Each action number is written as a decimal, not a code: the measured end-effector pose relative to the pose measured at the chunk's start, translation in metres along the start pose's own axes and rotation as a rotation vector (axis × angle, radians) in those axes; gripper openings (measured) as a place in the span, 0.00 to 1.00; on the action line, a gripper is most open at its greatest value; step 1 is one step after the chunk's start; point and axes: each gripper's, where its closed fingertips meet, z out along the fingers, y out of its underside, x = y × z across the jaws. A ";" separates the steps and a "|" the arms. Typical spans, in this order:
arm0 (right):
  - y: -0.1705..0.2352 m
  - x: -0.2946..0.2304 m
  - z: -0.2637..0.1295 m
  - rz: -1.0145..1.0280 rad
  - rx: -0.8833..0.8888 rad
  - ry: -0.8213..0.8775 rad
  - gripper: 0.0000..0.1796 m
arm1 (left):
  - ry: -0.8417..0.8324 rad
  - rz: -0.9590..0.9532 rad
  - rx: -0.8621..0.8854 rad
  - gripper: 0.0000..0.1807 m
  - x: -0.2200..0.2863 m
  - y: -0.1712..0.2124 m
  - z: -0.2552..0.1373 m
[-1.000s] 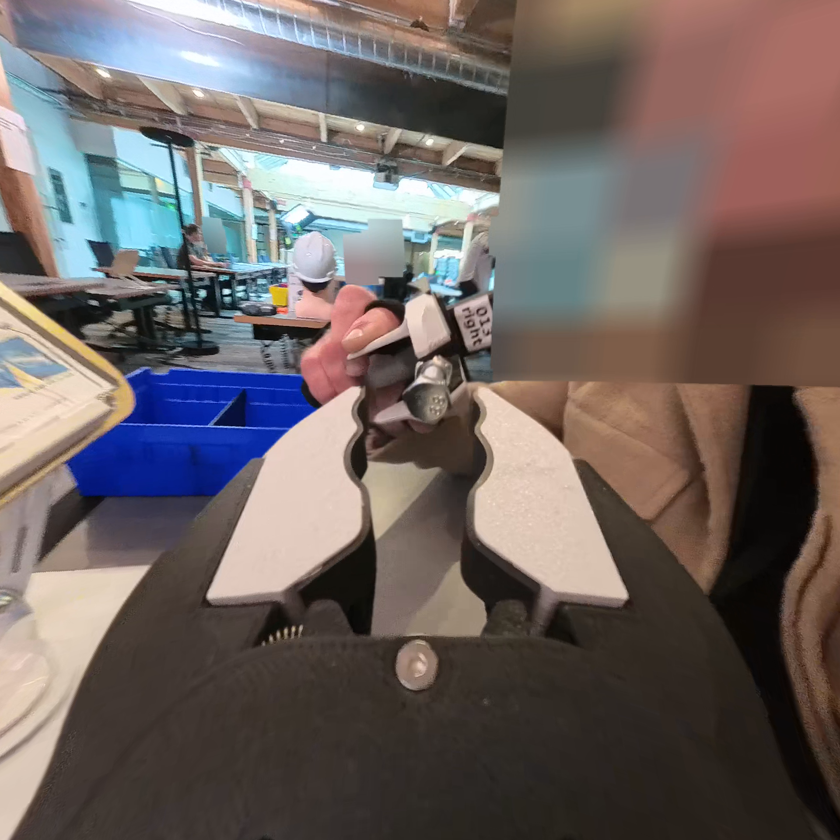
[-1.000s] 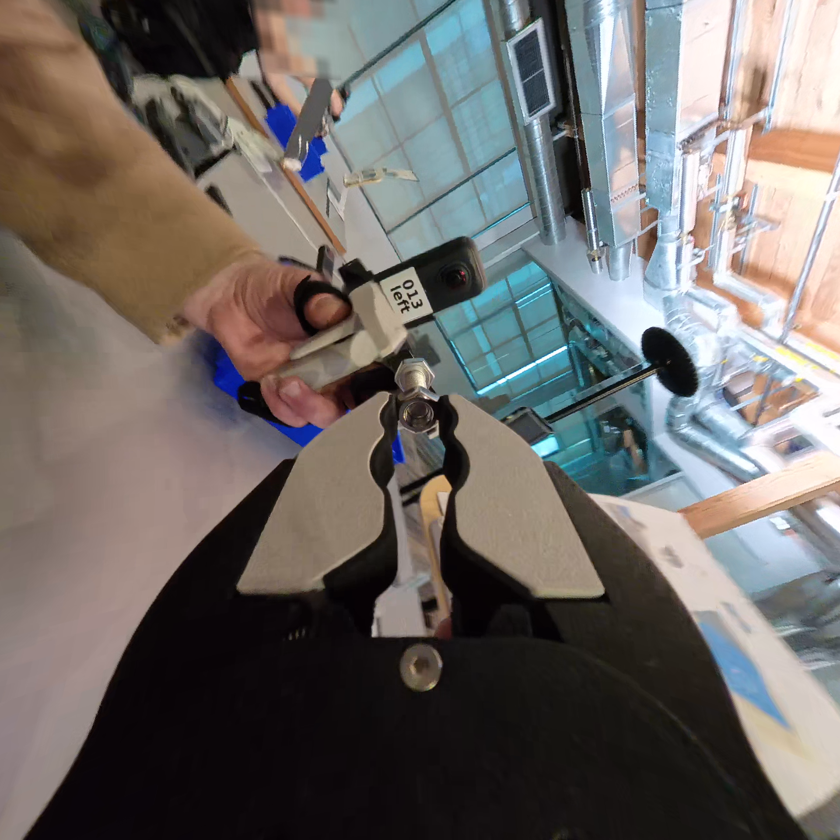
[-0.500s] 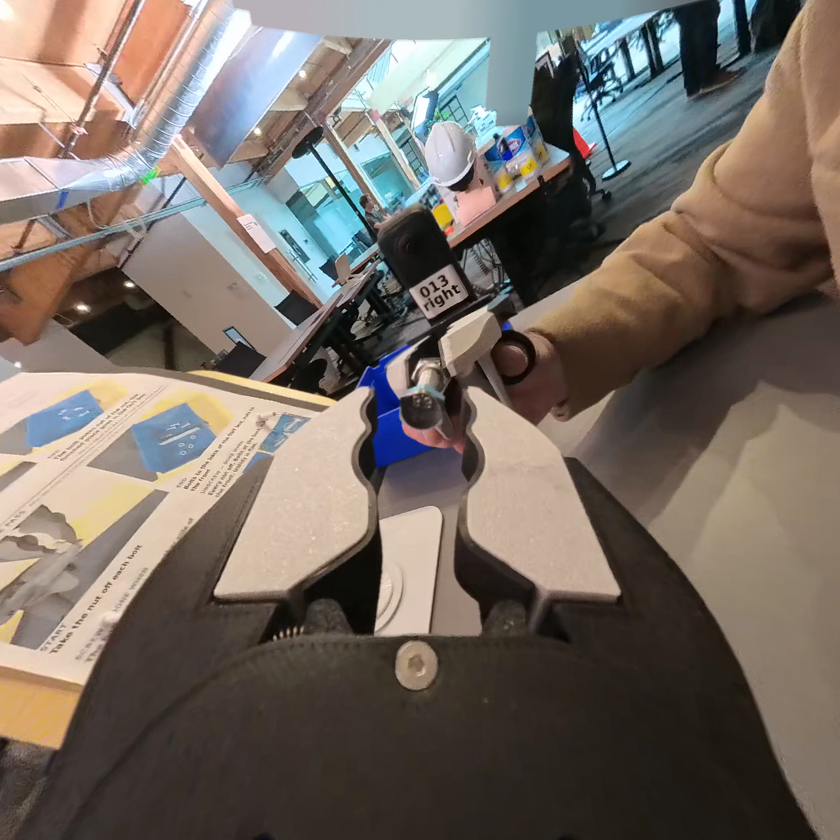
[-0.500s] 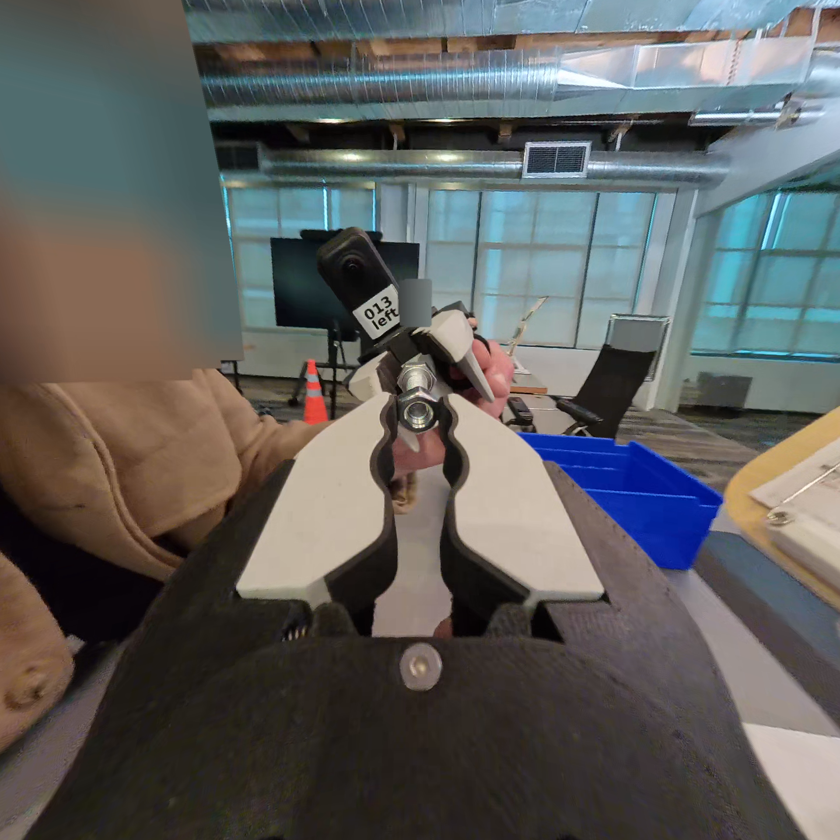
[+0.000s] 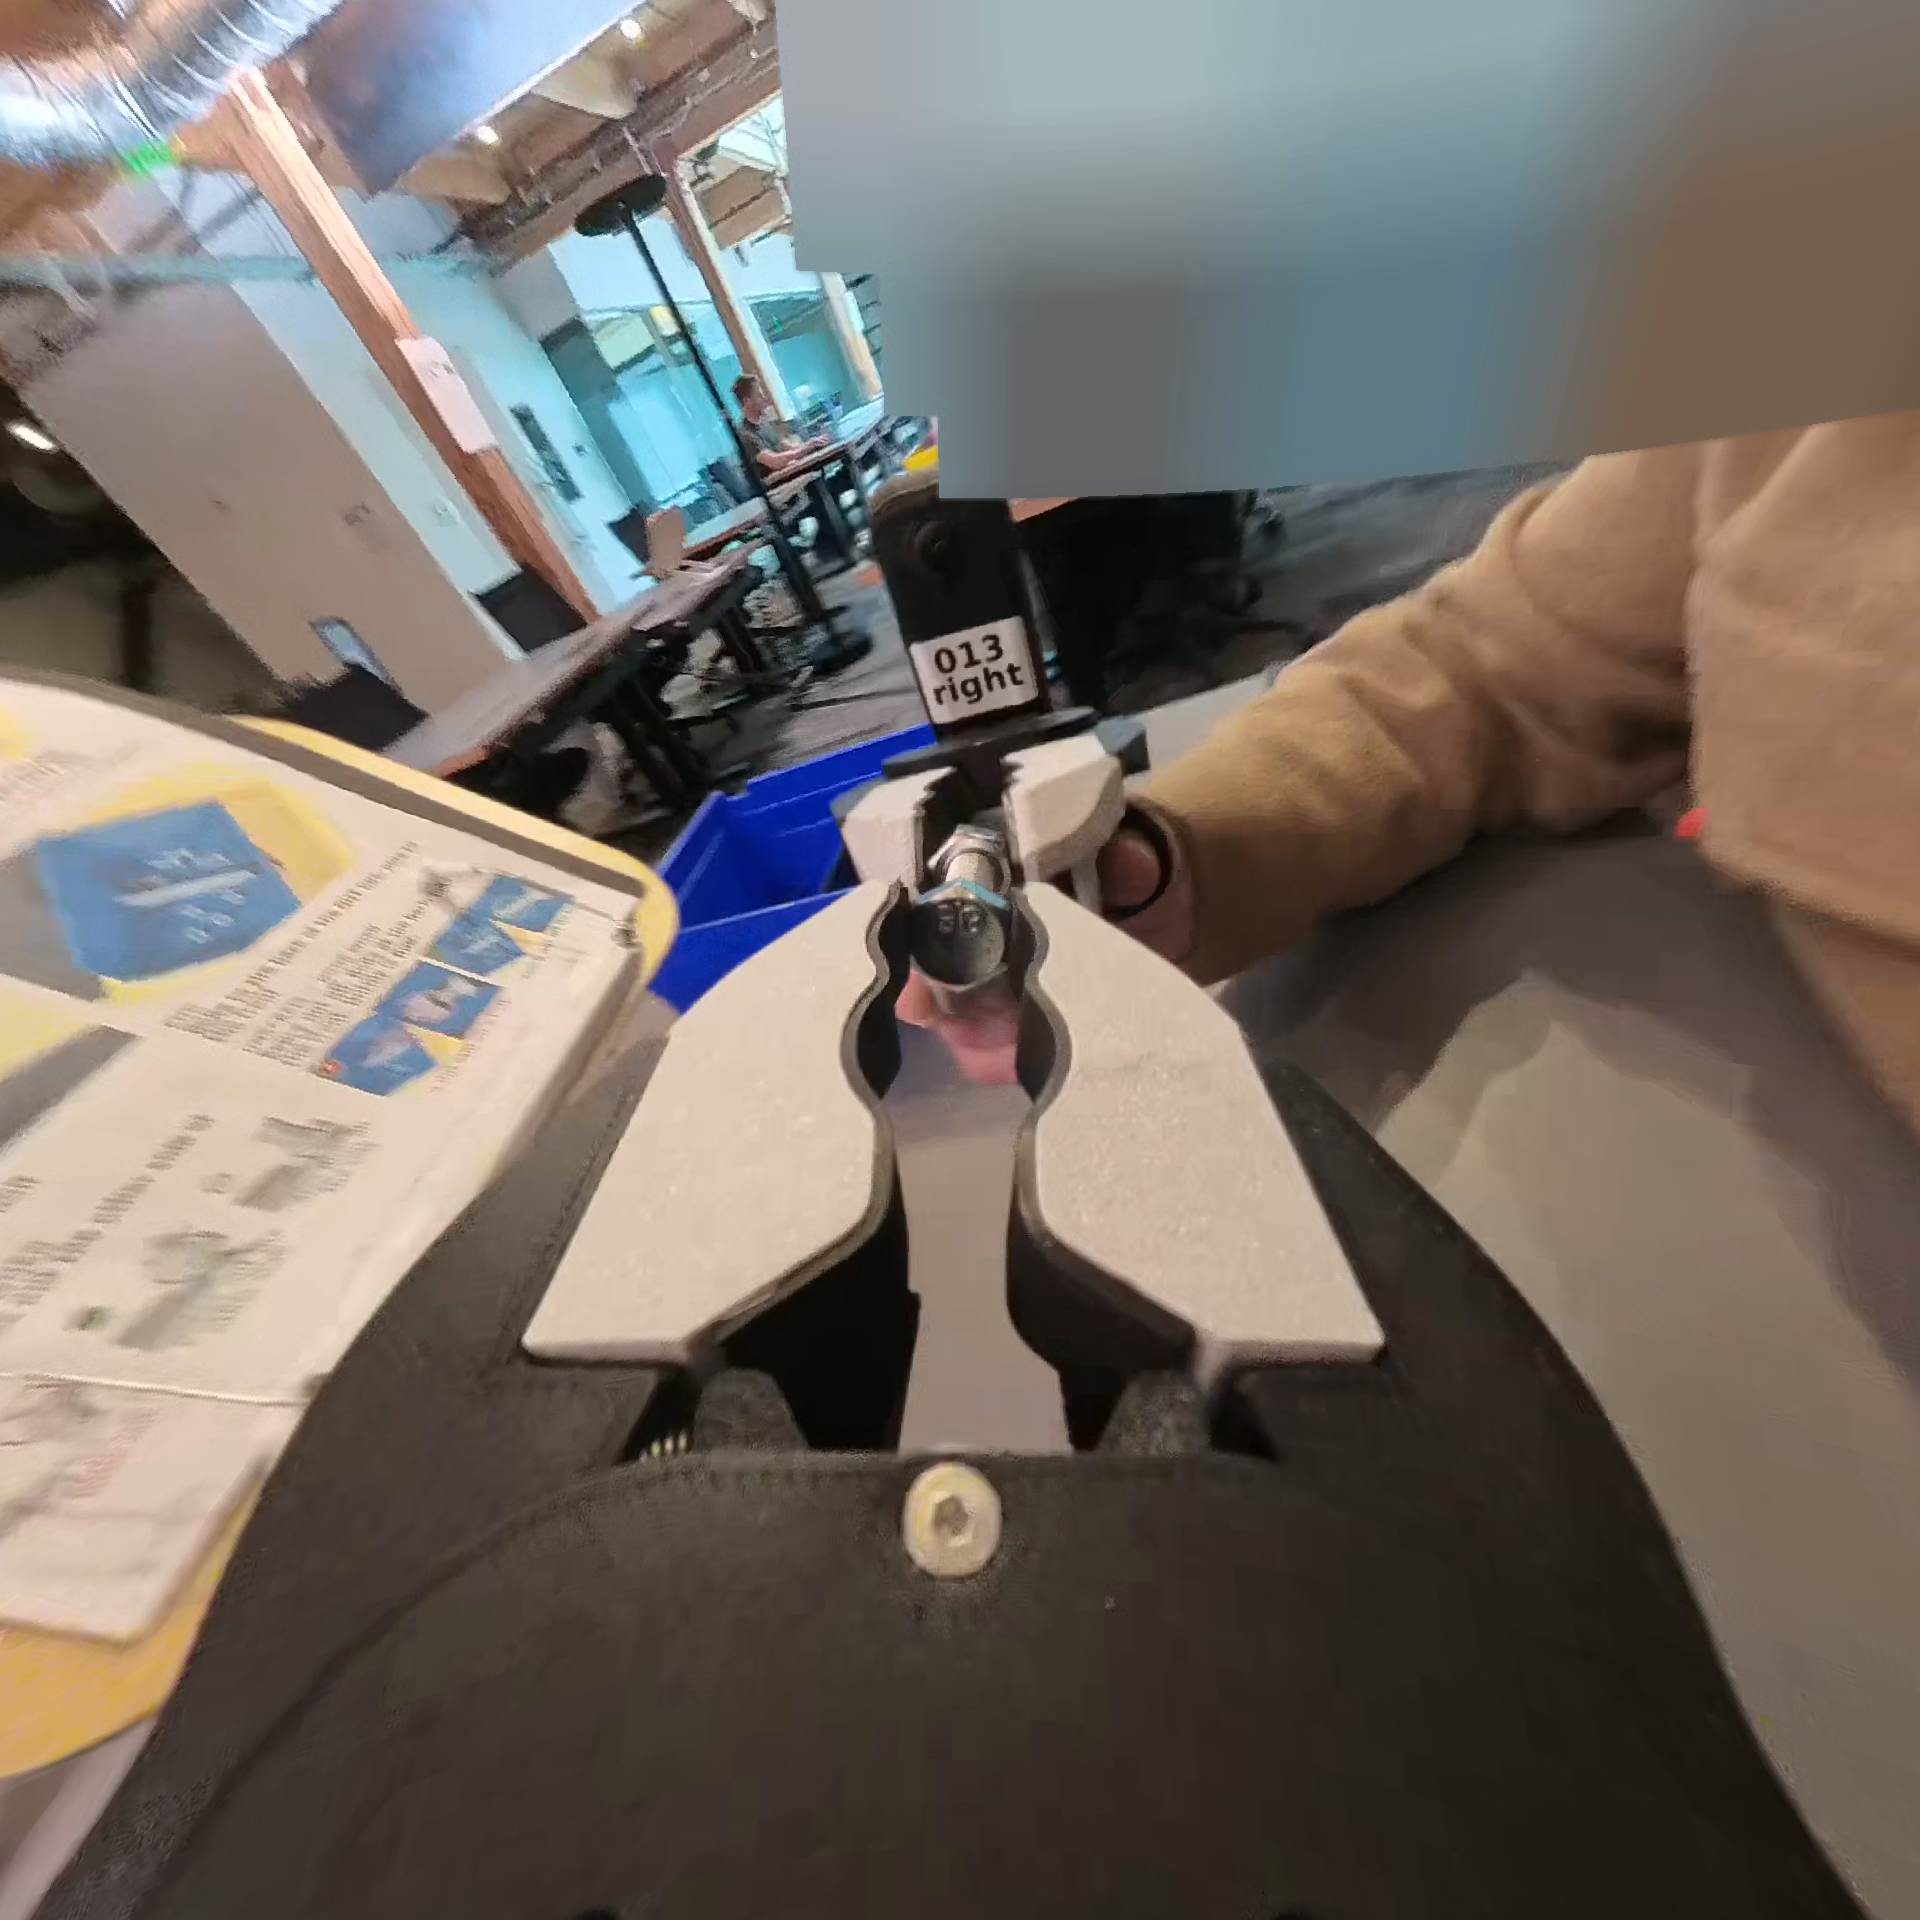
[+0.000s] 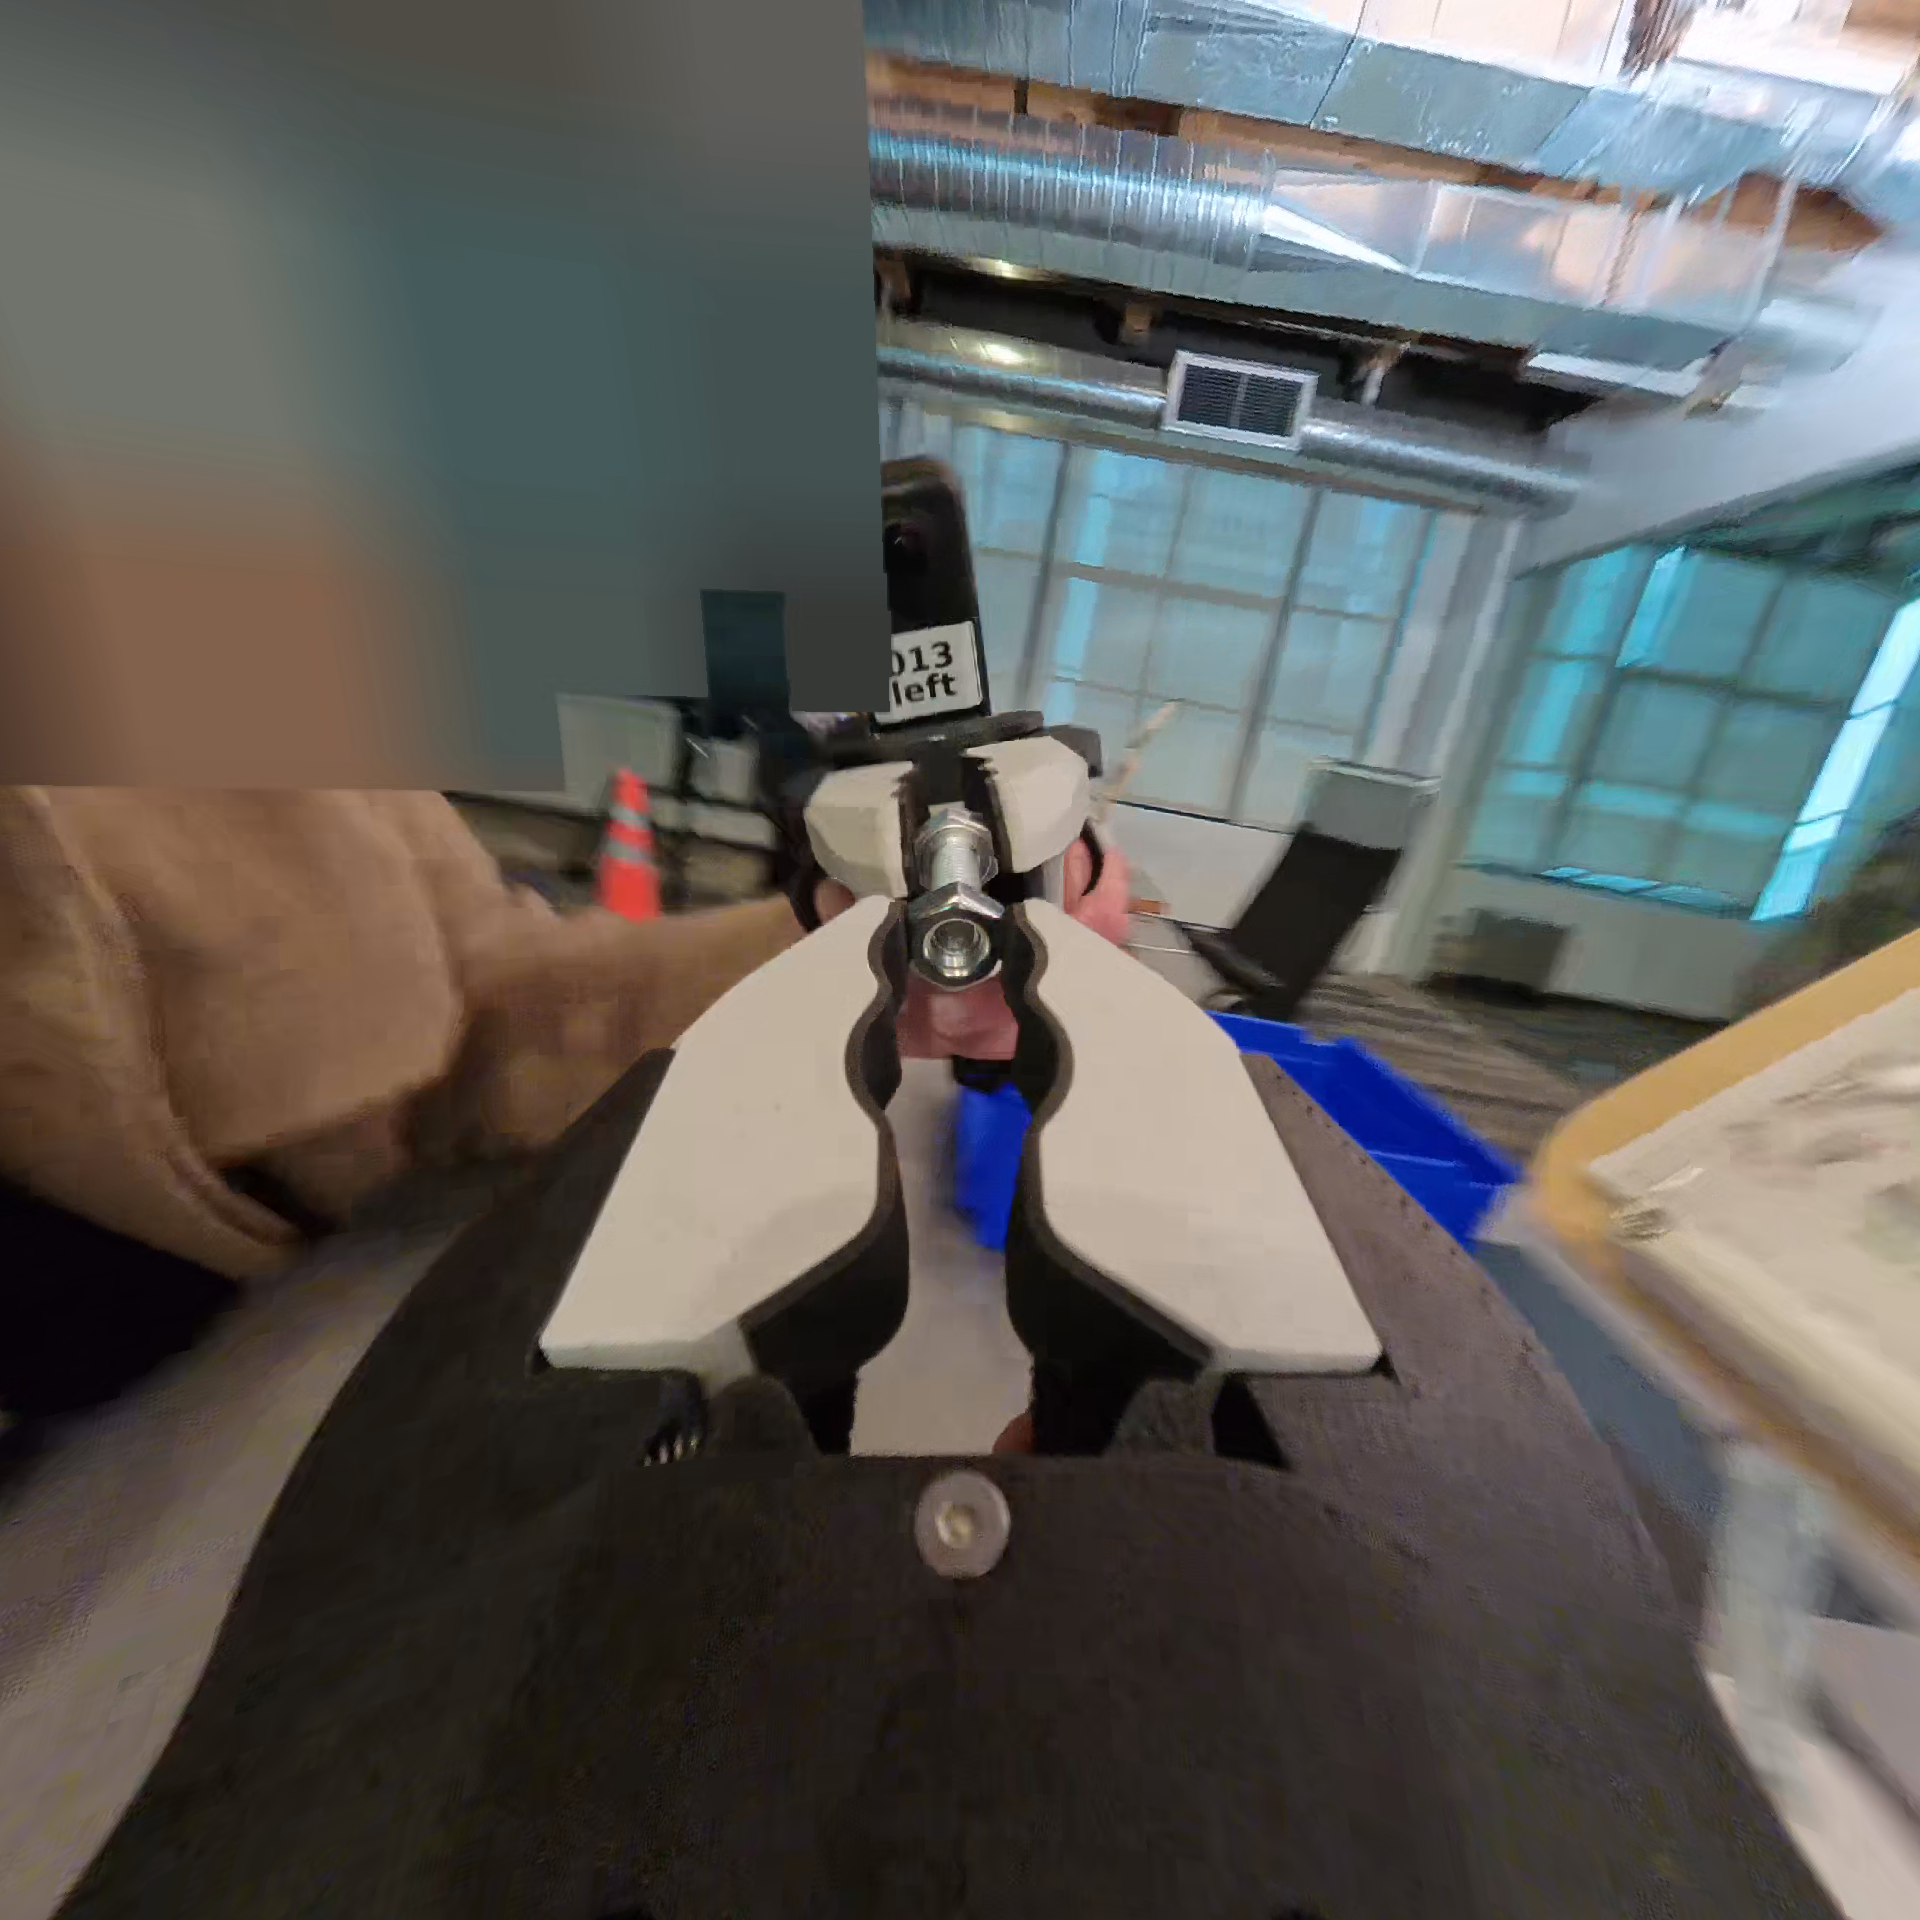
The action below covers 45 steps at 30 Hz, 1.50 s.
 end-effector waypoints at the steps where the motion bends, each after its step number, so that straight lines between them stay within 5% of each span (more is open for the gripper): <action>1: 0.000 0.001 0.000 -0.110 -0.037 0.034 0.10 | 0.023 -0.062 0.025 0.10 -0.001 0.000 0.000; 8: -0.002 -0.001 -0.002 -0.972 -0.393 0.173 0.10 | 0.268 -0.540 0.250 0.10 -0.001 0.003 0.003; 13: -0.008 -0.001 -0.006 -1.291 -0.525 0.206 0.10 | 0.347 -0.622 0.301 0.10 0.001 0.004 0.000; 31: -0.053 0.020 -0.035 -1.042 -0.488 0.345 0.10 | 0.112 -0.441 0.182 0.10 -0.027 0.010 -0.018; 36: -0.073 0.046 -0.093 -0.944 -0.644 0.457 0.10 | 0.061 -0.377 0.143 0.10 -0.030 0.004 -0.022; 45: -0.024 0.100 -0.268 -0.515 -1.219 0.620 0.10 | 0.060 -0.363 0.107 0.10 -0.028 0.003 -0.015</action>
